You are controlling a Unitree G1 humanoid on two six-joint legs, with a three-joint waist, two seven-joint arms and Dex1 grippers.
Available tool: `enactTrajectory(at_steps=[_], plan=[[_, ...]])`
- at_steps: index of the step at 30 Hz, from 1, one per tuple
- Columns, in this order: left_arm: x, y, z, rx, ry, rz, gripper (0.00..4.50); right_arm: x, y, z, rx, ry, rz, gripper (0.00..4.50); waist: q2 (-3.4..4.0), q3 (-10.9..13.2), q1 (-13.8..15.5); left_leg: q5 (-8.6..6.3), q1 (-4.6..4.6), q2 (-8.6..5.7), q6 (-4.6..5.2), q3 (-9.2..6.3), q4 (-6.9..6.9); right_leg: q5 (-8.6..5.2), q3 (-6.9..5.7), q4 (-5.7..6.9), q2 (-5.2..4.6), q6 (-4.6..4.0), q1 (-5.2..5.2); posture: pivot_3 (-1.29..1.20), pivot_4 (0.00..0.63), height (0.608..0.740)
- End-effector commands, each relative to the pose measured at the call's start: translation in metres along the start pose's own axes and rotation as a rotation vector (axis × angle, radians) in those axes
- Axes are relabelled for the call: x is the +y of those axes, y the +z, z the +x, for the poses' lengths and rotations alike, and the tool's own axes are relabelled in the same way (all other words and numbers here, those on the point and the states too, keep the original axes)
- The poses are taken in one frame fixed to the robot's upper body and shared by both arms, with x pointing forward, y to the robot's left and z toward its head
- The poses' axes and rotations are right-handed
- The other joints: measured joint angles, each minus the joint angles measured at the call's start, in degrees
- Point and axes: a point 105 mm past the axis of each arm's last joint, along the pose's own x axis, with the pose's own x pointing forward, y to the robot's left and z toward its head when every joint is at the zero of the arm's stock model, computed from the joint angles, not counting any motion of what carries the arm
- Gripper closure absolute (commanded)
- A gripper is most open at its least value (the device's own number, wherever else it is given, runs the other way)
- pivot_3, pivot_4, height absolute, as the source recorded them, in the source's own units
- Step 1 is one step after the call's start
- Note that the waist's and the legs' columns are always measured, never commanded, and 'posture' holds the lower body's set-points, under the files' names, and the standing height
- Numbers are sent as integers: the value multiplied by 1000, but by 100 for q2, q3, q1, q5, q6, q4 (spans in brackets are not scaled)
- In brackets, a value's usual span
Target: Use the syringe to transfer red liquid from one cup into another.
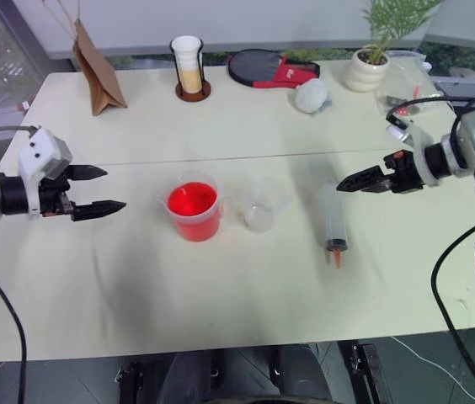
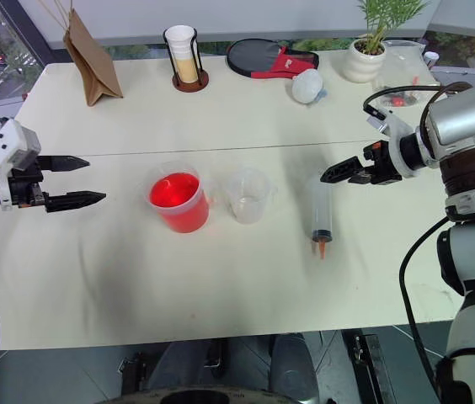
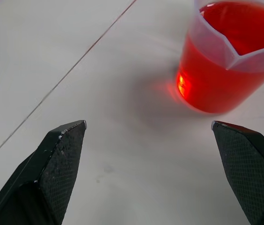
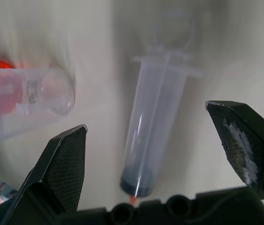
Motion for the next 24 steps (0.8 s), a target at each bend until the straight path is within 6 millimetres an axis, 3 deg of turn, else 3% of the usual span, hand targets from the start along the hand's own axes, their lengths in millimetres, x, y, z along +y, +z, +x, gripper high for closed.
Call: enactTrajectory(at_steps=[1, 6, 9, 13, 14, 19, 20, 22, 24], plan=[[-3, 7, -2, -29, 6, 33, 66, 6, -8, 17, 51, -6, 0, 0, -6, -3, -5, -2, 2, 0, 3, 1, 8, 0, 0, 0, 0, 0, 5, 0, 150, 740], [-8, 3, 5, -56, 15, 13, 66, -7, -9, 51, 73, -113, -40, 0, -14, -7, -10, -2, 6, 3, 5, 10, 19, 7, 1, 8, 0, 13, 6, 0, 150, 740], [-7, -2, 6, -45, 25, 10, 0, -9, -2, 62, 55, -151, -72, 866, -64, -36, -28, 1, 18, 9, 1, 8, 19, 7, 0, 9, 5, 13, 14, 0, 150, 740], [-7, -6, 4, -44, 34, 0, 0, -6, 2, 67, 55, -161, -101, 2883, -73, -40, -36, 2, 23, 10, -1, 12, 20, 7, 3, 8, 6, 13, 18, 0, 150, 740], [-7, -7, 5, -45, 36, -3, 0, -5, 1, 68, 59, -161, -101, 3103, -74, -41, -35, 2, 26, 11, -2, 11, 20, 7, 3, 8, 6, 13, 18, 0, 150, 740], [-6, -11, 8, -54, 42, -18, 0, 2, 5, 63, 36, -142, -96, 3115, -74, -41, -30, 2, 26, 11, -2, 11, 20, 8, 3, 8, 5, 13, 17, 0, 150, 740], [-3, -12, 7, -60, 54, -27, 0, 7, 21, 48, -44, -121, -141, 3115, -72, -40, -30, 2, 26, 11, -2, 11, 20, 8, 3, 8, 5, 13, 16, 0, 150, 740], [5, -13, 5, -74, 79, -44, 0, 31, 68, 1, -290, -31, -303, 3115, -54, -26, -28, 3, 22, 10, -3, 13, 20, 8, 3, 9, 3, 13, 9, 0, 150, 740], [12, -12, 4, -83, 88, -50, 0, 67, 106, -47, -569, 79, -494, 3115, -12, 3, -24, 4, 7, 7, -5, 25, 20, 8, 5, 9, 0, 14, -9, 0, 150, 740]])
